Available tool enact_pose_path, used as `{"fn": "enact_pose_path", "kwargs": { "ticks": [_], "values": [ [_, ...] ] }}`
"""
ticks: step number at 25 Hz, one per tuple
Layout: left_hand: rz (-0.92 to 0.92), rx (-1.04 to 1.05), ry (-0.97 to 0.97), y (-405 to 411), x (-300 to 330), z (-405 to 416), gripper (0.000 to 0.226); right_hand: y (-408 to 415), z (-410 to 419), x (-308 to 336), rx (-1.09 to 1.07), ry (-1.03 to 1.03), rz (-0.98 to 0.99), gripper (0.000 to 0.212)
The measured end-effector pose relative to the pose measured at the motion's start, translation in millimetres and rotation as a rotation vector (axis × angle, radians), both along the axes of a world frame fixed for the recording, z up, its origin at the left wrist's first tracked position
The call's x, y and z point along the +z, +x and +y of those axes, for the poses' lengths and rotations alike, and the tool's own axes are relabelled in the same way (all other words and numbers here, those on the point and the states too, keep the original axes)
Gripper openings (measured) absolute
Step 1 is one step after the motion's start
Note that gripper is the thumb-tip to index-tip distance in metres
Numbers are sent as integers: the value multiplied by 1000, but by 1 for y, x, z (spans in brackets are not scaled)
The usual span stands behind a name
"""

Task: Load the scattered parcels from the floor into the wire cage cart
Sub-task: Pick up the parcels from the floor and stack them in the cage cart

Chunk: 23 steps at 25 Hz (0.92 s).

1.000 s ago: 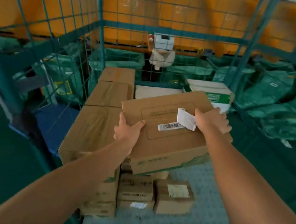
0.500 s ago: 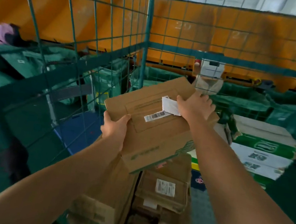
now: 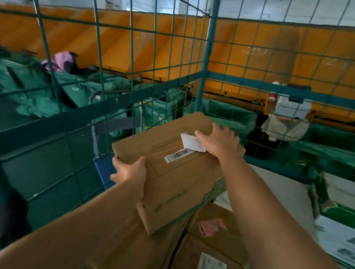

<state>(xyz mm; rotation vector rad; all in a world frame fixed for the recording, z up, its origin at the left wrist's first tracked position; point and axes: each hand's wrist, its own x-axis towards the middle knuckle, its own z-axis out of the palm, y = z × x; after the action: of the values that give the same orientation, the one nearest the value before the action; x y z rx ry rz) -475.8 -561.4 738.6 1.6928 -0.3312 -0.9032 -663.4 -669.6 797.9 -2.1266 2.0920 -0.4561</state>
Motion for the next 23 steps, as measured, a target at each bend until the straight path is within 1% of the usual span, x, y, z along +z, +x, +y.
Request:
{"fn": "enact_pose_path", "kwargs": {
  "ticks": [1, 3, 4, 6, 7, 8, 9, 10, 11, 12, 14, 16, 17, 18, 20, 21, 22, 23],
  "values": [
    [46, 8, 19, 4, -6, -4, 84, 3, -5, -7, 57, 51, 24, 80],
    [152, -7, 54, 8, -10, -11, 93, 4, -15, -22, 83, 88, 42, 75],
    [191, -11, 72, 7, -10, -17, 94, 3, -17, -27, 68, 53, 21, 72],
    [241, -10, 58, 2, -5, -27, 88, 3, -15, -38, -70, -41, -59, 64],
    [239, -11, 34, -1, -3, -32, 84, 6, -4, -38, -193, -42, -171, 64],
    [225, -7, 12, -4, -2, -37, 79, 12, -7, -47, -345, -5, -344, 68],
    [224, 13, -9, -5, -4, -43, 75, 17, -11, -55, -495, 49, -574, 75],
    [226, 45, -34, -9, -4, -47, 71, 21, -18, -62, -572, 90, -806, 81],
    [223, 88, -61, -14, -3, -50, 69, 24, -26, -71, -565, 143, -979, 85],
    [202, 124, -60, -19, -3, -55, 70, 29, -33, -78, -529, 168, -1074, 88],
    [177, 143, 14, -30, 3, -63, 82, 39, -21, -71, -433, 203, -1126, 83],
    [208, 45, 94, -34, 10, -71, 95, 45, -1, -66, -335, 309, -1118, 74],
    [248, -20, 107, -30, 11, -74, 95, 44, -1, -70, -312, 361, -1128, 72],
    [302, -94, 118, -26, 14, -77, 88, 42, -6, -73, -299, 367, -1150, 70],
    [340, -270, 130, -14, 19, -78, 58, 34, -21, -72, -272, 349, -1168, 67],
    [351, -307, 126, -10, 19, -78, 45, 30, -28, -72, -273, 349, -1165, 65],
    [365, -327, 118, -6, 19, -79, 40, 27, -32, -71, -273, 334, -1159, 64],
    [406, -331, 81, -4, 20, -80, 43, 27, -36, -70, -267, 332, -1136, 64]
  ]
}}
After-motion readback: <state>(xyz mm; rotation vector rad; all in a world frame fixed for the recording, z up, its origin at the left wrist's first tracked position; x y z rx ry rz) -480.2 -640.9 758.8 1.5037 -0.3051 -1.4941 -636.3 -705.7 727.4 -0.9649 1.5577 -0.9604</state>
